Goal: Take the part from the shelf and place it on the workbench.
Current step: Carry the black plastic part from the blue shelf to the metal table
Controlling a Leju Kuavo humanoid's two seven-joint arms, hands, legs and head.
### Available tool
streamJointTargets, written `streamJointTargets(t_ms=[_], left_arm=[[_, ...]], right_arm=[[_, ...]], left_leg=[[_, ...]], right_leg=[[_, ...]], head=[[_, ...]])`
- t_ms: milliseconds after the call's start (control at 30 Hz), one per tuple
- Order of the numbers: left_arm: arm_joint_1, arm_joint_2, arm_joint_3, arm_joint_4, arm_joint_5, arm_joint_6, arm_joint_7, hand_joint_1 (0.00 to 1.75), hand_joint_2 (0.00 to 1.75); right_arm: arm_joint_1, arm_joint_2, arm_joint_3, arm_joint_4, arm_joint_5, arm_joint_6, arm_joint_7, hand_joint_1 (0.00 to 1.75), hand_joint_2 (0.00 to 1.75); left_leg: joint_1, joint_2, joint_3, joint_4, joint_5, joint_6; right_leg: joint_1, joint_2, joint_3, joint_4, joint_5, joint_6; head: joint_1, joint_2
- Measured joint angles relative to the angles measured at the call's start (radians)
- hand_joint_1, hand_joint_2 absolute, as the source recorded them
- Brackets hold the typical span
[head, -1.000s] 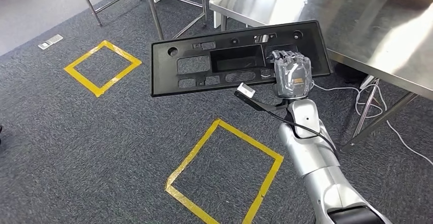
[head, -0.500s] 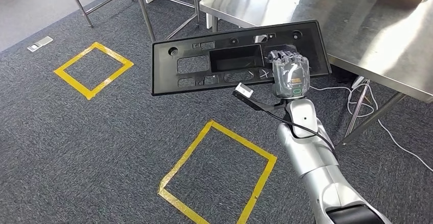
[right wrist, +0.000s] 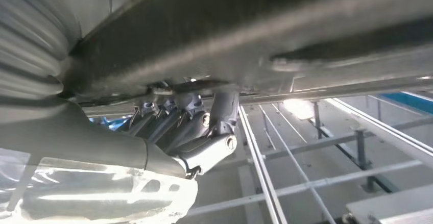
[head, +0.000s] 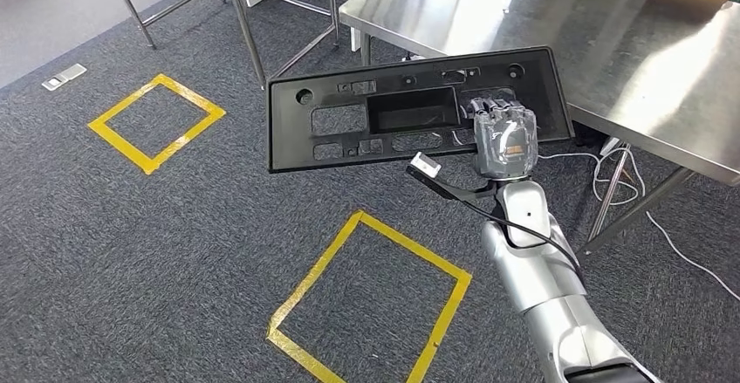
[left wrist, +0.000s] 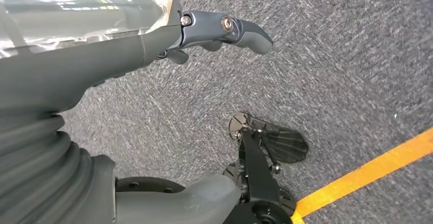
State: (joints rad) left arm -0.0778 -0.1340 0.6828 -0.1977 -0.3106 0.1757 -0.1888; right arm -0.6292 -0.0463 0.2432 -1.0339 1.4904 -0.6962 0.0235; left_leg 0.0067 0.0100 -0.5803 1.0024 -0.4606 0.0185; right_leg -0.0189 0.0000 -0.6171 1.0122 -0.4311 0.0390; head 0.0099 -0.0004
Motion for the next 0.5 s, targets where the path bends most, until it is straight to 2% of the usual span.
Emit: streamJointTargets(t_ms=[67, 100, 200, 233, 267, 300, 333, 400, 433, 500], left_arm=[[0.0, 0.0, 0.0, 0.0, -0.001, 0.0, 0.0, 0.0, 1.75], [0.0, 0.0, 0.0, 0.0, -0.001, 0.0, 0.0, 0.0, 1.75], [0.001, -0.001, 0.0, 0.0, -0.002, 0.0, 0.0, 0.0, 1.75], [0.001, -0.001, 0.0, 0.0, -0.002, 0.0, 0.0, 0.0, 1.75], [0.001, -0.001, 0.0, 0.0, -0.002, 0.001, 0.0, 0.0, 1.75], [0.001, -0.001, 0.0, 0.0, -0.002, 0.001, 0.0, 0.0, 1.75], [0.001, -0.001, 0.0, 0.0, -0.002, 0.001, 0.0, 0.0, 1.75], [0.0, -0.001, 0.0, 0.0, -0.002, 0.001, 0.0, 0.0, 1.75], [0.0, -0.001, 0.0, 0.0, -0.002, 0.001, 0.0, 0.0, 1.75], [-0.001, -0.001, 0.0, 0.0, -0.002, 0.001, 0.0, 0.0, 1.75]], right_arm=[[0.003, -0.001, 0.0, -0.008, 0.001, 0.0, 0.0, 1.75, 1.75], [0.003, -0.001, 0.0, -0.012, 0.001, 0.0, 0.0, 1.75, 1.75], [0.005, 0.001, 0.0, -0.015, 0.0, 0.0, 0.0, 1.75, 1.75], [0.006, 0.002, 0.0, -0.015, 0.001, 0.0, 0.0, 1.75, 1.75], [0.008, 0.002, 0.0, -0.015, 0.001, 0.0, 0.0, 1.75, 1.75], [0.009, 0.002, 0.0, -0.015, 0.001, 0.0, 0.0, 1.75, 1.75], [0.01, 0.002, 0.0, -0.016, 0.002, 0.0, 0.0, 1.75, 1.75], [0.007, 0.002, 0.0, -0.019, 0.002, 0.0, 0.0, 1.75, 1.75], [0.005, 0.003, 0.0, -0.021, 0.001, 0.0, 0.0, 1.75, 1.75], [0.004, 0.003, 0.0, -0.023, 0.001, 0.001, 0.0, 1.75, 1.75]], left_leg=[[0.005, 0.0, -0.009, 0.022, -0.017, -0.009], [0.007, -0.001, -0.027, 0.061, -0.037, -0.014], [0.011, -0.003, -0.136, 0.261, -0.106, -0.024], [0.011, -0.003, -0.163, 0.296, -0.104, -0.024], [0.012, -0.003, -0.171, 0.293, -0.085, -0.023], [0.013, -0.003, -0.159, 0.247, -0.046, -0.021], [0.013, -0.003, -0.131, 0.174, -0.001, -0.018], [0.01, -0.006, -0.075, 0.051, 0.046, -0.011], [0.007, -0.007, -0.061, 0.024, 0.048, -0.008], [0.002, -0.008, -0.053, 0.015, 0.04, 0.0]], right_leg=[[-0.007, 0.004, 0.009, -0.003, -0.004, -0.015], [-0.01, 0.005, 0.015, -0.005, -0.007, -0.023], [-0.006, 0.006, 0.03, -0.005, -0.018, -0.042], [-0.004, 0.007, 0.035, -0.005, -0.021, -0.044], [-0.003, 0.009, 0.04, -0.005, -0.025, -0.044], [-0.003, 0.011, 0.047, -0.005, -0.03, -0.043], [-0.003, 0.012, 0.054, -0.005, -0.035, -0.041], [0.003, 0.016, 0.061, -0.004, -0.044, -0.032], [0.005, 0.017, 0.061, -0.005, -0.047, -0.027], [0.007, 0.017, 0.06, -0.01, -0.05, -0.016]], head=[[-0.001, 0.0], [-0.003, 0.0], [-0.005, 0.0], [-0.005, 0.0], [-0.005, 0.0], [-0.005, 0.0], [-0.005, 0.0], [-0.005, 0.0], [-0.004, 0.0], [-0.004, 0.0]])
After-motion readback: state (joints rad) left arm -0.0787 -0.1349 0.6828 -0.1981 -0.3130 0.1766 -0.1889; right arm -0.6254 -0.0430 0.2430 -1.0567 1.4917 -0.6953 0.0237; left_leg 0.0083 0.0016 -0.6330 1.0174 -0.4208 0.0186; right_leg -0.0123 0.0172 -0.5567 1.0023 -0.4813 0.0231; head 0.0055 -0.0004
